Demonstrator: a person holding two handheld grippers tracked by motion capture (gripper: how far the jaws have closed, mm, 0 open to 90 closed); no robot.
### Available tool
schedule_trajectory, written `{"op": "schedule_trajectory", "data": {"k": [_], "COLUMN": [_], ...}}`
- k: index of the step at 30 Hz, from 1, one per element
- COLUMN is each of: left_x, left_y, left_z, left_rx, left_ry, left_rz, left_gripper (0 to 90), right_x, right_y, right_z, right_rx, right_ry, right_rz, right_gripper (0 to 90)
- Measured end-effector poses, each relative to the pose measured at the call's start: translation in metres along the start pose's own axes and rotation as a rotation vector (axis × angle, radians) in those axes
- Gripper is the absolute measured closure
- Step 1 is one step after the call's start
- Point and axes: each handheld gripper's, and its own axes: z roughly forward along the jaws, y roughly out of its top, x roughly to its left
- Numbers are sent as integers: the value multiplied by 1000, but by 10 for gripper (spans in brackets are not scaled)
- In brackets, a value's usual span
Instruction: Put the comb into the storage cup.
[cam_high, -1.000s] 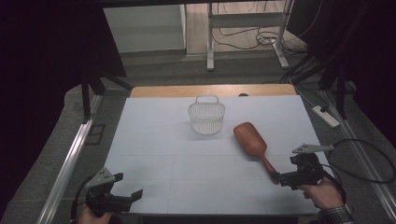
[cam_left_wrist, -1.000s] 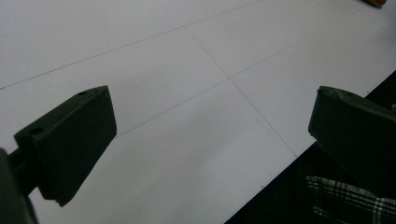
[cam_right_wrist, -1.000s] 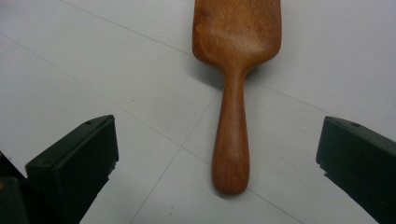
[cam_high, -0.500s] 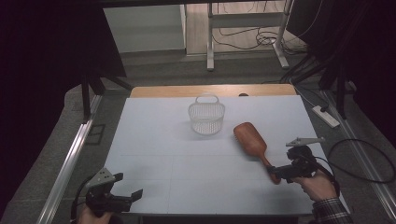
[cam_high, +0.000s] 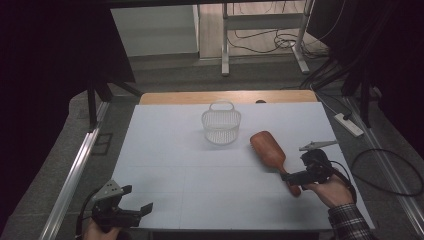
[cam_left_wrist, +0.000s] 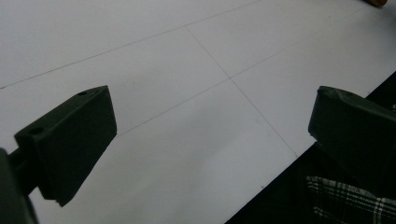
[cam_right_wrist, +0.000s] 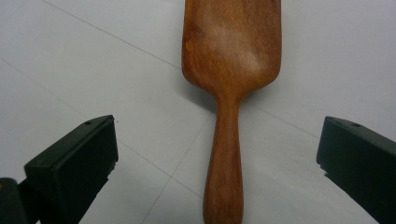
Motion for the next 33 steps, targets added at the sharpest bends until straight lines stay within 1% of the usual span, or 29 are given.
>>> {"op": "schedule_trajectory", "data": {"k": [5,12,20,33], "left_x": [0,0,0,0], "left_y": [0,0,0,0], "left_z": [0,0,0,0], "left_rx": [0,2,2,2], "left_ry": [-1,-2,-3,-3], "left_rz": [0,0,-1,-1], "left_gripper": [10,10,10,10], "right_x": [1,1,2,3], "right_y": [5,11,19,31], "right_z": [5,10,17,28], "right_rx": [16,33,50,62], "right_ry": [-11,-18,-24,-36], "right_rz": [-8,-6,-24,-24], "right_gripper": [0,0,0,0]}}
